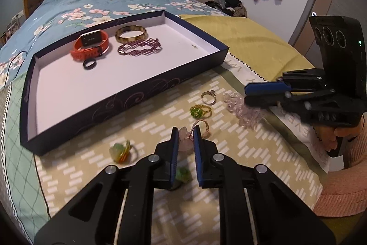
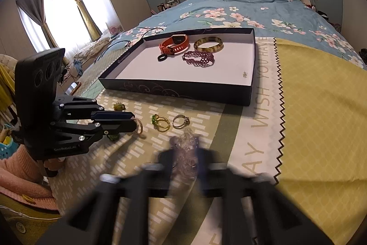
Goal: Organize jewelry
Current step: 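Grasp clear crystal bead bracelet with right tool while left tool grasps pink stone ring, then carry crystal bracelet with right tool while left tool carries pink ring into box lid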
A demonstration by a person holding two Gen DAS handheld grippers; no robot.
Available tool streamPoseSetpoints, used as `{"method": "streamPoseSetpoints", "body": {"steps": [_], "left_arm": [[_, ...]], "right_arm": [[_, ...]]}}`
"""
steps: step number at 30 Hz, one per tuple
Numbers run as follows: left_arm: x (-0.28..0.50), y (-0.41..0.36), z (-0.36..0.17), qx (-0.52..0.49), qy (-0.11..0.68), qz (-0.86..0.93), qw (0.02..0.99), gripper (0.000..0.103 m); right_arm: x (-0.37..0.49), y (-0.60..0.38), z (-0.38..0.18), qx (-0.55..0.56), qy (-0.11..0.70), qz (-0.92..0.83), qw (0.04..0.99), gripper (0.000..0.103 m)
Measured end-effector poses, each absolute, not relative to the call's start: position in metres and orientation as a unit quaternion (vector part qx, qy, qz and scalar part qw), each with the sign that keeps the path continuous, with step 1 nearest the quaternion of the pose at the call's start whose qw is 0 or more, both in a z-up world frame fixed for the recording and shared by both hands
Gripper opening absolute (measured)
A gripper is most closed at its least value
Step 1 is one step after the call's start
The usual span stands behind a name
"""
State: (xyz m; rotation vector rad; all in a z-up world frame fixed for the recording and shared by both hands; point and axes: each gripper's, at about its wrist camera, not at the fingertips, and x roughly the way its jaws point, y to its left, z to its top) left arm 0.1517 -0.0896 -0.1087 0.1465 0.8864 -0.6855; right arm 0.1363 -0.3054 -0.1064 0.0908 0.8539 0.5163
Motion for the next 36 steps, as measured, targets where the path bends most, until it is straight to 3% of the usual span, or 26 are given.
{"method": "streamPoseSetpoints", "body": {"steps": [4,6,7,8,13,17,22,36], "left_arm": [[0.149,-0.082,-0.107,0.057,0.418,-0.322,0.848,0.013],[0.149,-0.08,-0.107,0.052,0.418,-0.32,0.849,0.013],[0.149,-0.079,-0.107,0.05,0.417,-0.321,0.849,0.013],[0.148,-0.078,-0.107,0.048,0.416,-0.321,0.849,0.013],[0.147,-0.078,-0.106,0.044,0.413,-0.322,0.851,0.013],[0.148,-0.075,-0.106,0.039,0.414,-0.318,0.852,0.013],[0.148,-0.07,-0.105,0.028,0.412,-0.315,0.854,0.013],[0.144,-0.056,-0.081,0.009,0.383,-0.304,0.872,0.013]], "right_arm": [[0.137,-0.308,-0.105,0.047,0.408,0.24,0.88,0.002],[0.137,-0.311,-0.107,0.06,0.414,0.24,0.876,0.018],[0.137,-0.311,-0.108,0.065,0.414,0.242,0.875,0.034],[0.135,-0.31,-0.108,0.06,0.412,0.241,0.877,0.034],[0.137,-0.303,-0.115,0.043,0.428,0.242,0.87,0.032],[0.135,-0.3,-0.116,0.042,0.427,0.253,0.867,0.013],[0.13,-0.298,-0.11,0.032,0.415,0.254,0.873,0.008],[0.128,-0.301,-0.078,0.042,0.371,0.259,0.891,0.008]]}}
